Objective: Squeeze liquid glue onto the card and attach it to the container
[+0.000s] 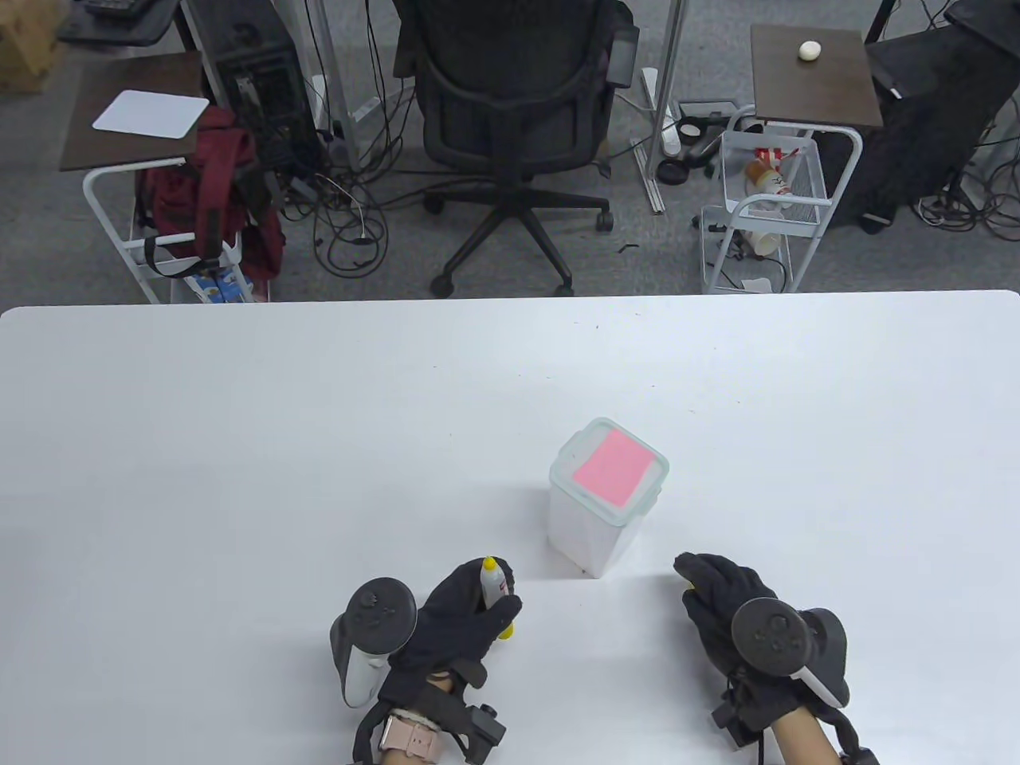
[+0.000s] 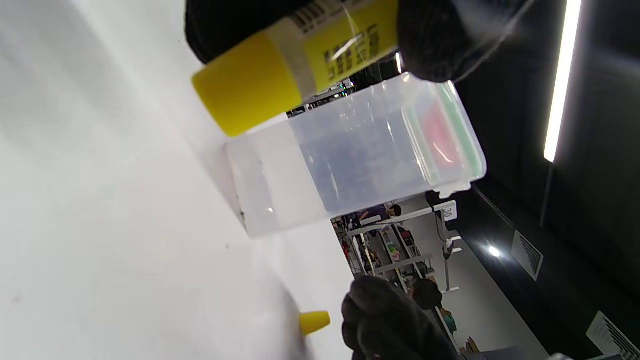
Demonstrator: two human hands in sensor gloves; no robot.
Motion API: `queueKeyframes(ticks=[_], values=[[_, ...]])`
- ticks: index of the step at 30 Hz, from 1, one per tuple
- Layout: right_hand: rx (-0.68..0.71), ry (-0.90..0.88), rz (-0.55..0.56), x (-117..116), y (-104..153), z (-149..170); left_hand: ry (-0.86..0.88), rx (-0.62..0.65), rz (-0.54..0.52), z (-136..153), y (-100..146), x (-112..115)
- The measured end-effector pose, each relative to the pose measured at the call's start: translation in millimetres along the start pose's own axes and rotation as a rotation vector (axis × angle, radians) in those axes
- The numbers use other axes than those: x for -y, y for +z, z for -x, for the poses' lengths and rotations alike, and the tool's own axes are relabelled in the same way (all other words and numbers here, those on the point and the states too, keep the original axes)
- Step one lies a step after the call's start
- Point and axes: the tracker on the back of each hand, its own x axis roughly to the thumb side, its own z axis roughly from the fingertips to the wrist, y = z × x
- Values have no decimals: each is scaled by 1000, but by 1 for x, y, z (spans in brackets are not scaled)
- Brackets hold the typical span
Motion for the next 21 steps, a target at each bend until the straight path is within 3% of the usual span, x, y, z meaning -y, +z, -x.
queueKeyframes(ticks=[4, 13, 21], values=[[-38, 135, -61, -7, -7, 0, -26, 16, 26, -3, -1, 7], [-90, 206, -65, -11, -14, 0, -61, 21, 43, -6, -3, 9], [-70, 187, 33, -6, -16, 1, -66, 14, 44, -6, -3, 9]])
